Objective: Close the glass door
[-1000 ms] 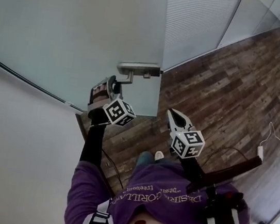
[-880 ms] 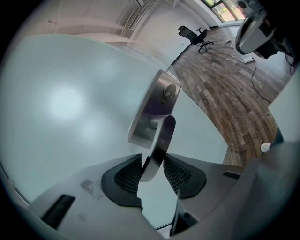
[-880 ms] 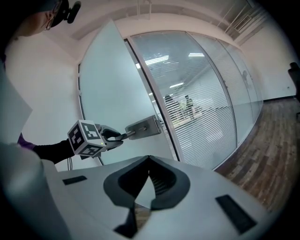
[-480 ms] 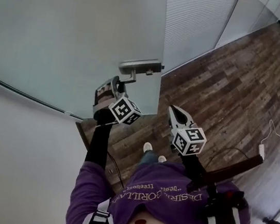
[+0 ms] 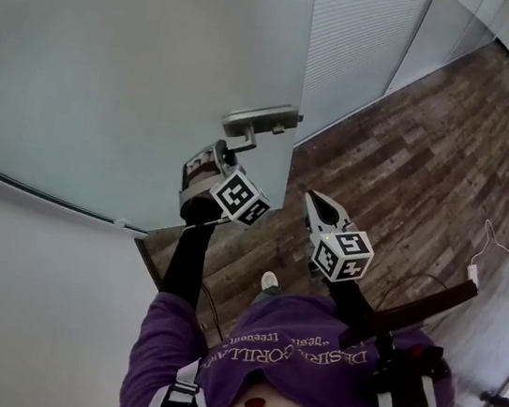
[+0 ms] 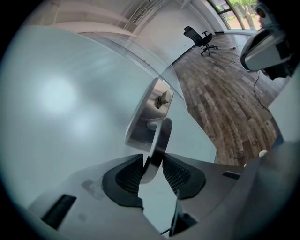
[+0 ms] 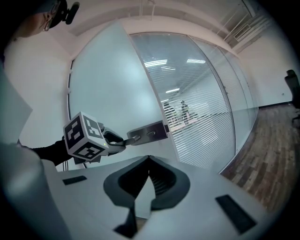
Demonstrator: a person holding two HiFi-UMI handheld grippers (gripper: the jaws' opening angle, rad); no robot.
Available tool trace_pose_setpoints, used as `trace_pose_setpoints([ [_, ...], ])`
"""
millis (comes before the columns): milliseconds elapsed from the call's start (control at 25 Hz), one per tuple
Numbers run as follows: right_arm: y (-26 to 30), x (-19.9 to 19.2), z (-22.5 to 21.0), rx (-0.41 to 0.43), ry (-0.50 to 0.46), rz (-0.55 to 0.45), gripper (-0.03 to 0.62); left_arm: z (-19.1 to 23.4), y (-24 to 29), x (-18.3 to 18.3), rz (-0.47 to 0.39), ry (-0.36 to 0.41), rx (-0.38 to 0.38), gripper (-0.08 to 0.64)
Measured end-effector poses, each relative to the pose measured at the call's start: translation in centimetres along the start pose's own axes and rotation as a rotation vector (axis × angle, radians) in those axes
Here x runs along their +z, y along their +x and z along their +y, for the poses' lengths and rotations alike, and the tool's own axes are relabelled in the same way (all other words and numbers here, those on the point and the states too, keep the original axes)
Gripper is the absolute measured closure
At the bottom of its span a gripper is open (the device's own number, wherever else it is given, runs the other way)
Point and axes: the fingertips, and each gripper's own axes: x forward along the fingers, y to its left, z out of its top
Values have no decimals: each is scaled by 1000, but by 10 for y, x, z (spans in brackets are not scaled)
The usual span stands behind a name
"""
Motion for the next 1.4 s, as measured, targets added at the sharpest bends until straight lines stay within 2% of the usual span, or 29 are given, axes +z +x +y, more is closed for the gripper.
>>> trace_pose_setpoints([
  [400,34,-4,4,-15,-10,3,595,19,34,6,22,41,9,440],
  [760,64,-1,-6,5,21,20,595,39,64,9,63,3,14,440],
  [960,106,32,-23,56,13,22,595,67,85,15,98,-24,20,439],
  [1240,142,65,-54,134,-23,20,595,70,99,18,143,-50,47,440],
  [1400,149,67,-69,167,-31,31,595,68,105,19,171,-74,56,439],
])
